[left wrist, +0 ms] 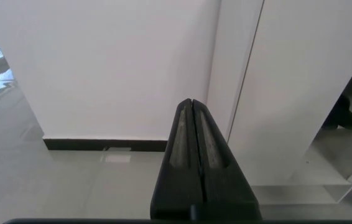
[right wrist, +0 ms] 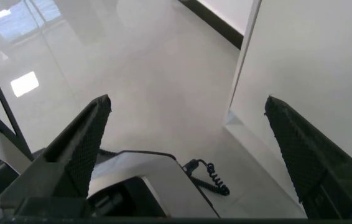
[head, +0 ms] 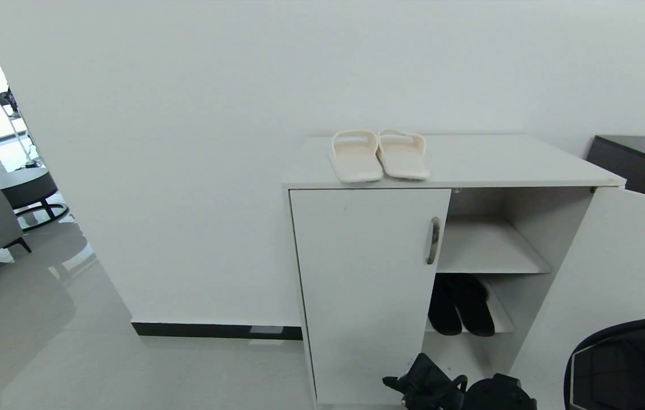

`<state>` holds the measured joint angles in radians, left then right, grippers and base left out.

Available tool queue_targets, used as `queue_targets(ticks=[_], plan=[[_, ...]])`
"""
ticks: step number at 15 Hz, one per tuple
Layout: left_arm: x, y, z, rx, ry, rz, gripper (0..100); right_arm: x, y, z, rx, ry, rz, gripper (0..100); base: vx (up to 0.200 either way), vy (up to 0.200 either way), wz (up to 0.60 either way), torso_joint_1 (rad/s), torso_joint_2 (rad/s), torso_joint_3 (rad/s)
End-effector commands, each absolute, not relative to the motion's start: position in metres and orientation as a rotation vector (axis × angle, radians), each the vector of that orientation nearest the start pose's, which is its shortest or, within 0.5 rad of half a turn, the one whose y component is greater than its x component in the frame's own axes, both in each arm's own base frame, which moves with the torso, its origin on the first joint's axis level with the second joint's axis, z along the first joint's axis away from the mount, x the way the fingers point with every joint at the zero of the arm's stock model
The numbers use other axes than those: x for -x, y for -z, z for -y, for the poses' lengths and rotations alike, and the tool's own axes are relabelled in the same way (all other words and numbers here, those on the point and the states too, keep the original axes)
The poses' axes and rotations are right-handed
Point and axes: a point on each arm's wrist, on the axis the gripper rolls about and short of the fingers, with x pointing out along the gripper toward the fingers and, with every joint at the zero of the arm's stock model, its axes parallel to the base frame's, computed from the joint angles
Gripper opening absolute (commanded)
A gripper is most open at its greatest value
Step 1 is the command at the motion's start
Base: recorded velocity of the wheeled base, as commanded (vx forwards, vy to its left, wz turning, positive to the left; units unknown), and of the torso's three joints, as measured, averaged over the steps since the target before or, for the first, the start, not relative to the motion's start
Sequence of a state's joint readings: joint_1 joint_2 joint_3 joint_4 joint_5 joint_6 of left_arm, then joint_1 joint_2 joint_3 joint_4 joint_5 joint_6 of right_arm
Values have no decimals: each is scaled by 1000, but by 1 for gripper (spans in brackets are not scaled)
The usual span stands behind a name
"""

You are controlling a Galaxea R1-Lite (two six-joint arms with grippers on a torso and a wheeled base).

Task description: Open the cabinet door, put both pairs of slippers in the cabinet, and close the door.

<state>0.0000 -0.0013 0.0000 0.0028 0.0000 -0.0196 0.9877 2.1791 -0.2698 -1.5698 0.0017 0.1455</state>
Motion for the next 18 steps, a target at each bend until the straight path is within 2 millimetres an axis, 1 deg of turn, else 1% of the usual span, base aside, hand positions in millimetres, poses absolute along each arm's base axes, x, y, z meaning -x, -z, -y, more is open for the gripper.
queue_targets(ticks=[1,9,18], plan=[[23,-75,0,20,0,-3,0,-155,-21,-235,36,-953,-384,100,0,0,0,198,-476,-281],[23,-75,0,20,0,-3,0,-154,-17,-234,47,-951,-400,100,0,0,0,223,-505,-286],[23,-76,0,21,0,-2,0,-153,-16,-233,51,-953,-407,100,0,0,0,261,-563,-298]])
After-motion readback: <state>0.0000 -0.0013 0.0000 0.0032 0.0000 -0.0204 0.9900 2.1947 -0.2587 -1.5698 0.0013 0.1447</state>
